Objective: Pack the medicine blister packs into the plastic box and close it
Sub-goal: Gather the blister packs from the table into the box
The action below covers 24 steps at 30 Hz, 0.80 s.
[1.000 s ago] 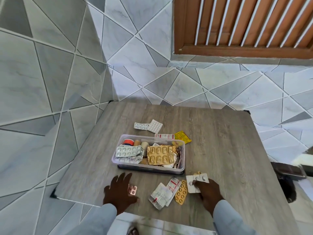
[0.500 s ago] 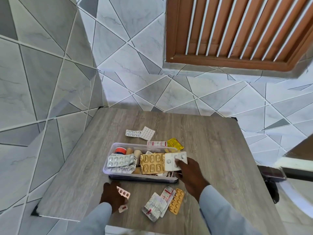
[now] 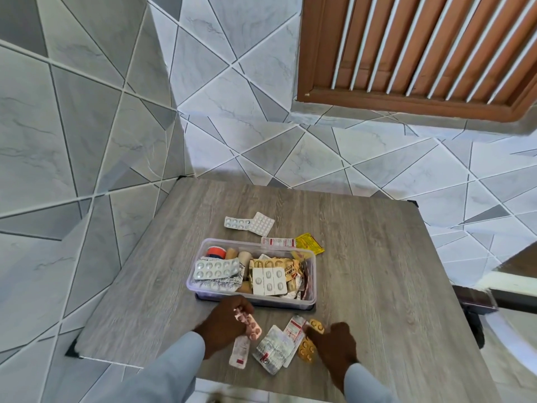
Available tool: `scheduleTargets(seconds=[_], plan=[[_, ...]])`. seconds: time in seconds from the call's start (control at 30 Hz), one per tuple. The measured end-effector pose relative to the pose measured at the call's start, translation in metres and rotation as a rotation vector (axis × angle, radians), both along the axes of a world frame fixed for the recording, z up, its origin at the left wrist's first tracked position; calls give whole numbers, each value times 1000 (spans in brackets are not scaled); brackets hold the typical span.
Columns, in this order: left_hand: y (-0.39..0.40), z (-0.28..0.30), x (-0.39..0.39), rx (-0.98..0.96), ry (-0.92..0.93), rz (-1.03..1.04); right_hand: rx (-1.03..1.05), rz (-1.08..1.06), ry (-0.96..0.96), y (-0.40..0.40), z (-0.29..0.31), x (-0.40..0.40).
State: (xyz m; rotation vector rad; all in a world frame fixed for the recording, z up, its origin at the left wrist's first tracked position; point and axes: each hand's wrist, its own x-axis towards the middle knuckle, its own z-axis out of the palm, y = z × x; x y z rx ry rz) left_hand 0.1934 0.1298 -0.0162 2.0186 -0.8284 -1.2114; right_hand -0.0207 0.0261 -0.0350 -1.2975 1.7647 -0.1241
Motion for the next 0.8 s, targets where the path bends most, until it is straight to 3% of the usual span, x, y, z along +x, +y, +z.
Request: scheduleTargets(seconds=[0.13,0.37,0.5,0.67,0.8], plan=[[2,-17,-20,79,81,23,19,68,9,21,-3,15],[-1,-40,-44,68,-36,149,56,-30,-35,30,1,39],[-16,-42,-50,74,48,172,112,-160,-194,31,0,44],[-26,-50,-50,85,171,170,245,-161,-285,27,-3,44],[-27,-50,-52,84,253,174,237,-143,-334,28,-6,43]])
